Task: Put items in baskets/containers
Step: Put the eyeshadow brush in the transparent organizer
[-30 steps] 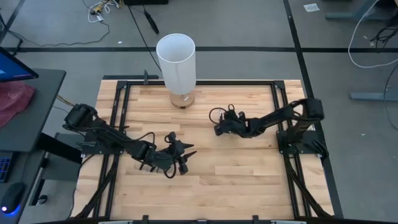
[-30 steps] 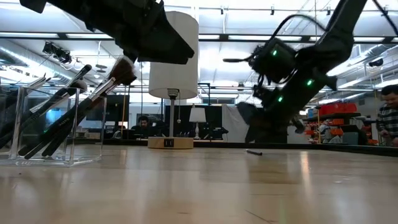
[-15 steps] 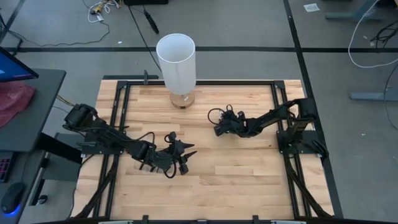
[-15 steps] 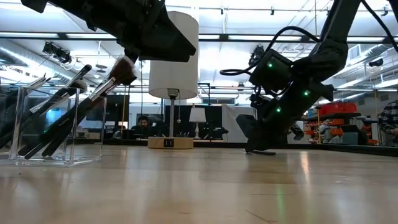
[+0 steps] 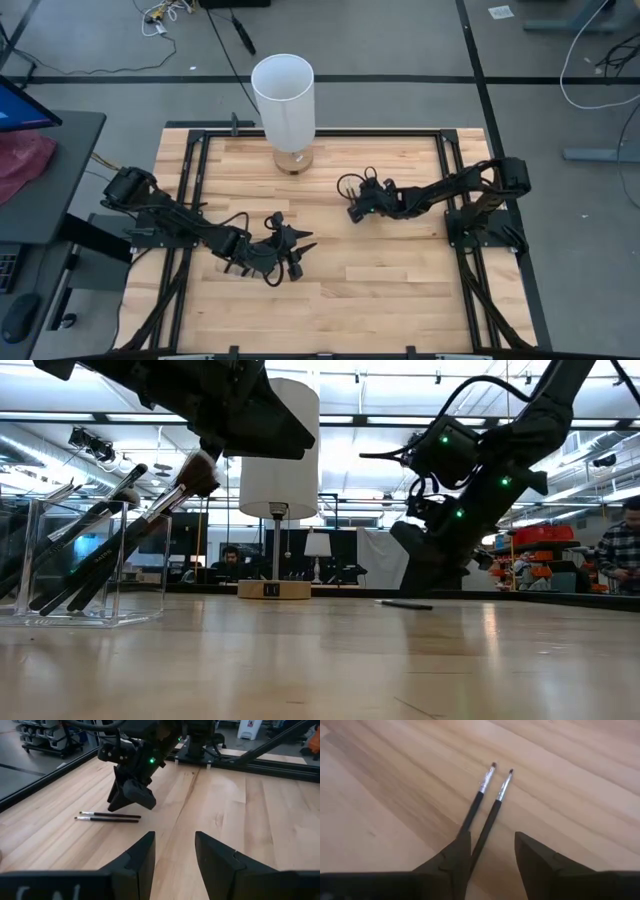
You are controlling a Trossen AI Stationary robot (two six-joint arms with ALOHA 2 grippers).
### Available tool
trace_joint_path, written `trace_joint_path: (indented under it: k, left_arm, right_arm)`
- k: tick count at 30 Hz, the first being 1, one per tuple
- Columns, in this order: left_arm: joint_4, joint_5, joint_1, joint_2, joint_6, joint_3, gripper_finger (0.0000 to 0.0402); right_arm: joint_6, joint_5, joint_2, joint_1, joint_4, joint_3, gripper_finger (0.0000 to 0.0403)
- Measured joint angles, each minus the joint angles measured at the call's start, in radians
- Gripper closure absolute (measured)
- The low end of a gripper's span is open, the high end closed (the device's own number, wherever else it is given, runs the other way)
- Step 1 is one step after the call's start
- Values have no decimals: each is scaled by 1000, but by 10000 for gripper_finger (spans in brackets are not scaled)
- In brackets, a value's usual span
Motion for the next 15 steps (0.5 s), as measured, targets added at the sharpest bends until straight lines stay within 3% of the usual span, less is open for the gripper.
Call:
trace_joint_path:
  k: [6,15]
  left_arm:
    - [0,0,0,0,0,0,259]
    - [0,0,0,0,0,0,259]
  right_arm:
    - [-1,7,24,-10,27,0,232]
    - [-95,45,106,-15,278,2,187]
